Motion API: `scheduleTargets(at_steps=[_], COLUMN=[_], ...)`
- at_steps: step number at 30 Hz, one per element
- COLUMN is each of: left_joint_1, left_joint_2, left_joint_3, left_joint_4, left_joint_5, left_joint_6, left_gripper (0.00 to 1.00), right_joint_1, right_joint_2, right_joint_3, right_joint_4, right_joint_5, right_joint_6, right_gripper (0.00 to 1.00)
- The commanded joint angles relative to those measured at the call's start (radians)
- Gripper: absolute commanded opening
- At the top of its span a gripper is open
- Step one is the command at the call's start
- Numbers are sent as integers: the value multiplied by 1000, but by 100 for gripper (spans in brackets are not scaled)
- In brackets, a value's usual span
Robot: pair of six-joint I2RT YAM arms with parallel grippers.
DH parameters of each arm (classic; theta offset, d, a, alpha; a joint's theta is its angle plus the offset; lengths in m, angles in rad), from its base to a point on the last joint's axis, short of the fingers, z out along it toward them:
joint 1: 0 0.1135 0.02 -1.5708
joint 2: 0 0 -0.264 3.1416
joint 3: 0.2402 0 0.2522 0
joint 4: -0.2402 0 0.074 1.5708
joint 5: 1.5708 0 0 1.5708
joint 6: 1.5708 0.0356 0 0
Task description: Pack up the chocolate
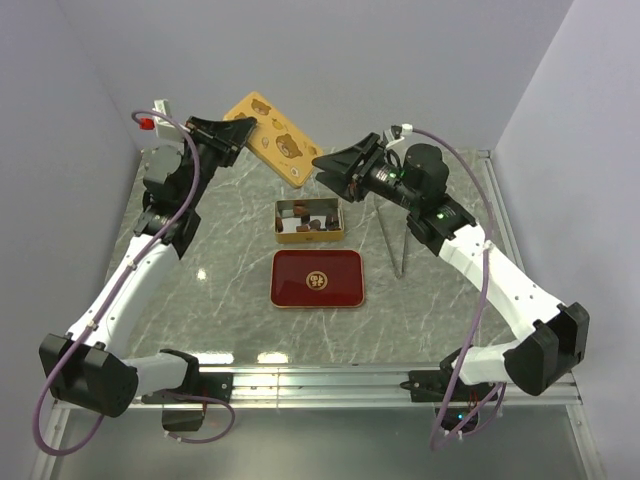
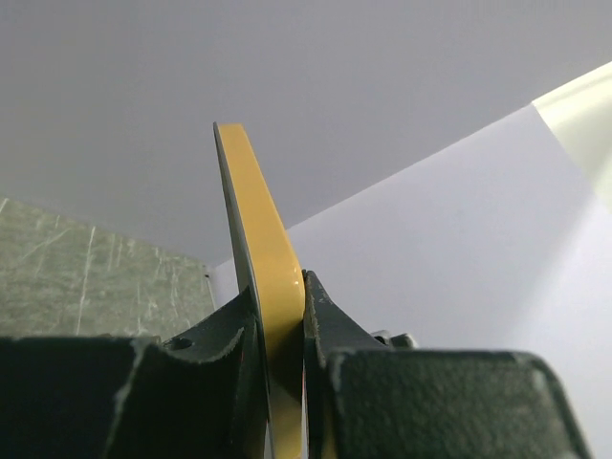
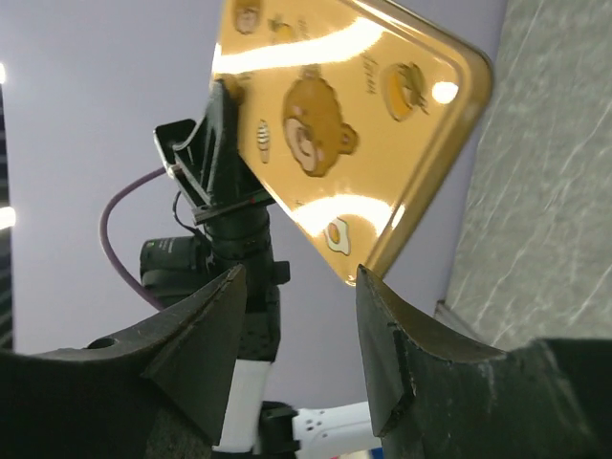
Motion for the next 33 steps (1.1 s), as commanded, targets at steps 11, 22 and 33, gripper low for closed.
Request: scheduleTargets(at_steps=[11,22,33], left_joint_1=[-48,-101,-146], left_joint_2=[-15,-23,-34], left_joint_3=[-12,-35,-94], left_joint_4=[159,178,186], left_joint_5=[-30,-73,-86], left_joint_6=[9,-63,-117], left_gripper=[0,0,0], right_joint_1=[-3,-10,-35], right_joint_2=[-11,-3,-57], right_joint_3=[-34,-75,-232], right_joint_4=[10,69,430], right_joint_5=[-52,17,92], right_joint_6=[61,-1,4], right_gripper=[56,57,58])
